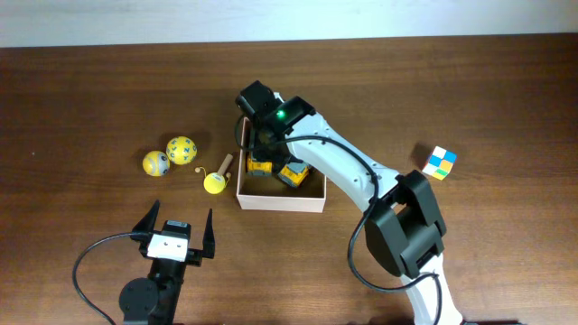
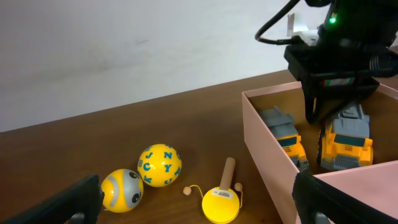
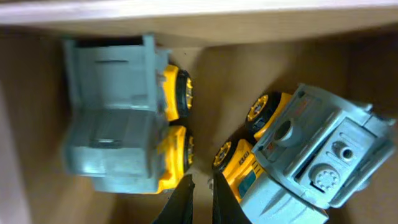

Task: Pack container
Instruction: 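Open the right gripper and release the truck in the box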

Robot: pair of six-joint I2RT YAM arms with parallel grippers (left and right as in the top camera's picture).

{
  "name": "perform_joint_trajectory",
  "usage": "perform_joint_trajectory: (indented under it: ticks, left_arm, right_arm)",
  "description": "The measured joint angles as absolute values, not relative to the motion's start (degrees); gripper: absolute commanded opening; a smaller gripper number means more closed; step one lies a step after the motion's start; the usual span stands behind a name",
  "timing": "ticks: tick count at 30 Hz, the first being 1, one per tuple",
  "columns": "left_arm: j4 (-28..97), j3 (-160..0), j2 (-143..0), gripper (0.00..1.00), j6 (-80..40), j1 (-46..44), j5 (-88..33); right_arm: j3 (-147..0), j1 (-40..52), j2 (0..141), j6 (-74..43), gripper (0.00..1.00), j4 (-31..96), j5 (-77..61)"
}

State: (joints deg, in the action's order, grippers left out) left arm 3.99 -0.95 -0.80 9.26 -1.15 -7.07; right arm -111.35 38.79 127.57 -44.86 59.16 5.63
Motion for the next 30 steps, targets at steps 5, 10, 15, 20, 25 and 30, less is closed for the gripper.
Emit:
perform_joint_trajectory:
  ticks: [5, 10, 15, 20, 25, 30]
  left_arm:
    - [4.0, -1.0, -0.8, 0.99, 9.3, -1.1, -7.1]
    - [4.0, -1.0, -0.8, 0.99, 9.3, -1.1, -7.1]
    - [4.0, -1.0, -0.8, 0.99, 9.3, -1.1, -7.1]
    - [4.0, -1.0, -0.8, 0.99, 9.3, -1.1, -7.1]
    - [4.0, -1.0, -0.8, 0.99, 9.3, -1.1, -7.1]
    - [4.0, -1.0, -0.8, 0.99, 9.2, -1.1, -7.1]
  right_arm:
    - [-110.2, 38.8, 127.7, -44.9, 0.08, 59.0, 5.4]
    - [-108.4, 38.8, 127.7, -45.0, 0.08, 58.4, 5.4]
    - [-106.3, 38.8, 127.7, -45.0, 0.08, 58.5, 5.4]
    - [-106.1, 38.8, 127.7, -45.0, 0.09, 58.4, 5.5]
    - [-106.1, 38.4, 127.7, -43.8, 0.09, 58.4, 6.7]
    - [-106.1, 37.2, 127.7, -42.1, 0.09, 58.5, 7.7]
